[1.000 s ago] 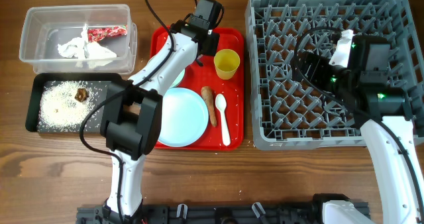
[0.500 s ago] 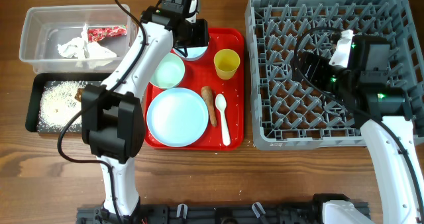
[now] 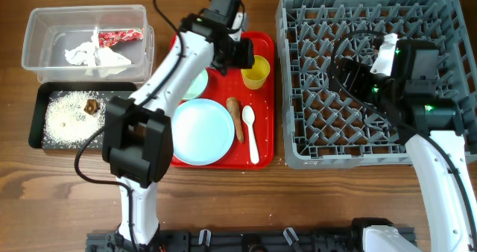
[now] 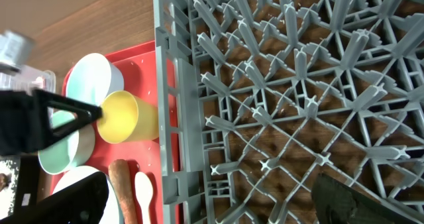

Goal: Sort waste into correct bins and load items into the dishwasher rack
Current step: 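Grip the yellow cup with the left gripper, then lift the yellow cup toward the right gripper above the rack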

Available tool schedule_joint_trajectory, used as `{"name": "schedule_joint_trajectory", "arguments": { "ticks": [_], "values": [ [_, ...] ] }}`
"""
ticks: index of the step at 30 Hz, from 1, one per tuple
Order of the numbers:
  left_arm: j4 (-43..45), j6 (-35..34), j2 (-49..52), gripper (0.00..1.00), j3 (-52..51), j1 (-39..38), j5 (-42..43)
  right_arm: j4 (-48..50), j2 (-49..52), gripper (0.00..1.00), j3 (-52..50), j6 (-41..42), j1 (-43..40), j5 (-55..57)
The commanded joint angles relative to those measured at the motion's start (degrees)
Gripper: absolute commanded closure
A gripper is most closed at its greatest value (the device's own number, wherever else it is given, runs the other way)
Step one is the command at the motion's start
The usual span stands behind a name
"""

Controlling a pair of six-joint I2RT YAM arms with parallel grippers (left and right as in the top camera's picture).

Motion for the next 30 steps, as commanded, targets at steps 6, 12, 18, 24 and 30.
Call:
{"name": "schedule_joint_trajectory", "arguments": {
  "ticks": [6,12,18,24,30],
  "values": [
    [2.97,0.87,0.46,0.78,-4.72,-0.59,-4.74,0.13,0.52,0.0,0.9,0.42,0.0,0.72],
    [5.09,0.87,0.46,0.94,-5.11,-0.74,-4.74,0.15,0.52,0.0,0.9,0.42,0.0,0.72],
    [6.36,0.87,0.48,0.91,-5.11,-1.46,-4.76,0.22,0.52,0.0,0.9,0.39,-0.02,0.74],
    [7.1,0.9,0.79,0.89,-5.14,-2.16,-4.79,0.35,0.52,0.0,0.9,0.39,-0.02,0.74],
    [7.26,0.9,2.86,0.96,-5.11,-2.23,-4.79,0.37,0.52,0.0,0.9,0.39,-0.02,0.74]
  ]
}}
